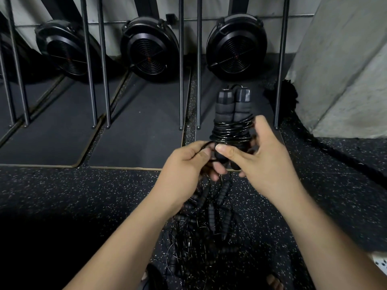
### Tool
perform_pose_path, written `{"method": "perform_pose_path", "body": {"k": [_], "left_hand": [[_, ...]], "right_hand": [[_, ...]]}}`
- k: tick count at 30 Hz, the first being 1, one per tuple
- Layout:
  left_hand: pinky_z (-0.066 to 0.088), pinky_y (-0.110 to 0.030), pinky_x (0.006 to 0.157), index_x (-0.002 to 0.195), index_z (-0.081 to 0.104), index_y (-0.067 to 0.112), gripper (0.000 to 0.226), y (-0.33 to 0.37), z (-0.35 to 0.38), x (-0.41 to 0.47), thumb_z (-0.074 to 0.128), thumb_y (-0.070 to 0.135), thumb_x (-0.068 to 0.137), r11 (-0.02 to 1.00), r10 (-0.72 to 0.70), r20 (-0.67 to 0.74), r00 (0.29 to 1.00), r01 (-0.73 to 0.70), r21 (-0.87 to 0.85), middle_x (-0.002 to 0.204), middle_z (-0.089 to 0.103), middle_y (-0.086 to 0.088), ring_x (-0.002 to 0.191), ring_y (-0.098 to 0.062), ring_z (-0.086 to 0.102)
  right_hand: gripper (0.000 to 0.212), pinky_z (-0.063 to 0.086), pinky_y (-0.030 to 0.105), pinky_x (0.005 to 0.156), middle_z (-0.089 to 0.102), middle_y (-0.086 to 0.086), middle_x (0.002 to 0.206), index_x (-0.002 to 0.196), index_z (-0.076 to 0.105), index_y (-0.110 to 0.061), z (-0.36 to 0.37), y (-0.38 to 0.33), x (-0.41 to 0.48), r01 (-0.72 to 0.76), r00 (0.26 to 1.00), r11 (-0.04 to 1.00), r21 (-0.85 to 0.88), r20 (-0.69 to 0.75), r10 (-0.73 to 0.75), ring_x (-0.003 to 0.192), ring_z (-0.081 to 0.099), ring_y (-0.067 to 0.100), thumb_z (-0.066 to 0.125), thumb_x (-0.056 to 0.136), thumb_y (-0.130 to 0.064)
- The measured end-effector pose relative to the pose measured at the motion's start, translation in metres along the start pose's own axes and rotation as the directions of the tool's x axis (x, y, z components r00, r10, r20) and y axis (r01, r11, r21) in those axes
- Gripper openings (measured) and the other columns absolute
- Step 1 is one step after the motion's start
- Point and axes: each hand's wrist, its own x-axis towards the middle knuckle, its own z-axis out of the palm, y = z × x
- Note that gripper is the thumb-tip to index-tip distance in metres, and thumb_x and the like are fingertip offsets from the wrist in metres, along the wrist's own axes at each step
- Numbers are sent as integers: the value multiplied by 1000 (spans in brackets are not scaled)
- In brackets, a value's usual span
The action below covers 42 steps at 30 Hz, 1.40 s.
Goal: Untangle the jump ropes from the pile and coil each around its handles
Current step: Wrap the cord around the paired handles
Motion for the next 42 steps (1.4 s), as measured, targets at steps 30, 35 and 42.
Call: {"method": "perform_pose_path", "body": {"k": [30,35,42], "left_hand": [[51,-30,80,123,71,3,29,1,-13,9,65,24,105,884,-77,-15,997,62,-464,86,69,0,78,-15,62],[55,-43,96,135,70,10,32,-3,-10,9,58,23,109,927,-86,9,996,84,-366,111,66,-14,99,-28,63],[59,-46,96,129,73,5,40,-3,-10,7,41,26,115,949,-139,14,990,138,-285,124,75,-22,115,-43,70]], "right_hand": [[37,55,31,51,82,8,106,129,65,-18,5,7,0,-322,918,870,373,349,190,84,80,35,78,95,-26],[36,55,31,51,82,10,101,127,67,-18,5,6,0,-320,924,874,366,323,203,81,79,37,77,95,-30],[37,56,35,58,82,1,103,130,61,-23,5,4,-4,-324,867,926,195,453,208,84,80,30,77,98,-29]]}}
